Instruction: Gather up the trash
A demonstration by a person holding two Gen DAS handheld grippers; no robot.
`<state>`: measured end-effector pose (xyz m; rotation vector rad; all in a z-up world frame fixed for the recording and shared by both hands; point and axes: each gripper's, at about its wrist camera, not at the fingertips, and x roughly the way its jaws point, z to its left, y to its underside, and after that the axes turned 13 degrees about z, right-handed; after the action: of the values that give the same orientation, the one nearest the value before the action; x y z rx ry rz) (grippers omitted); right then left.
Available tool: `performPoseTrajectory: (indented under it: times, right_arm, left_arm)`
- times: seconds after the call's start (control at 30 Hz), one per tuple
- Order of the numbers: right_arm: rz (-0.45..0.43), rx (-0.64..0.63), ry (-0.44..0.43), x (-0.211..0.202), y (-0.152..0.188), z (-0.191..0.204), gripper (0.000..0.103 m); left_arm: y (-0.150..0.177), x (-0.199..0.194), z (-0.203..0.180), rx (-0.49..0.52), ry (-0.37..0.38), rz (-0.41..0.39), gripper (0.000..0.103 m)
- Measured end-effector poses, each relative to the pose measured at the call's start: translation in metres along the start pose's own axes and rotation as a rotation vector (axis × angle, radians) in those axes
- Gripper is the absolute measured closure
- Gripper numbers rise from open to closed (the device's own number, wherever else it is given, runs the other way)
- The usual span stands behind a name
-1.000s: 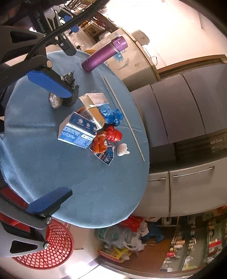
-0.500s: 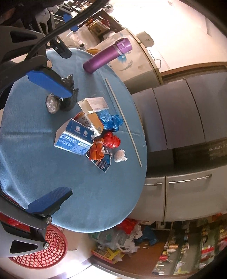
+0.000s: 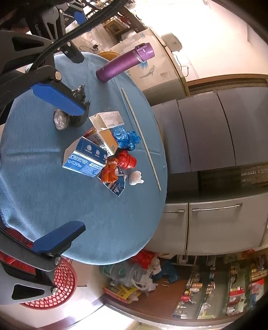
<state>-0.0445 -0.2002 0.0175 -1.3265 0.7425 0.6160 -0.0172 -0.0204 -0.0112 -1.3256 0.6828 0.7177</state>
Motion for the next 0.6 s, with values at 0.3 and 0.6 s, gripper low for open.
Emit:
performPoseTrajectory:
  times: [0.3, 0.6]
  right_arm:
    - [0.049, -0.009, -0.019, 0.009, -0.004, 0.002, 0.0]
    - [0.083, 0.006, -0.054, 0.023, -0.01, -0.001, 0.0]
  left_arm:
    - [0.001, 0.007, 0.002, 0.006, -0.019, 0.015, 0.0]
    - [-0.001, 0.022, 0.007, -0.015, 0.022, 0.075, 0.0]
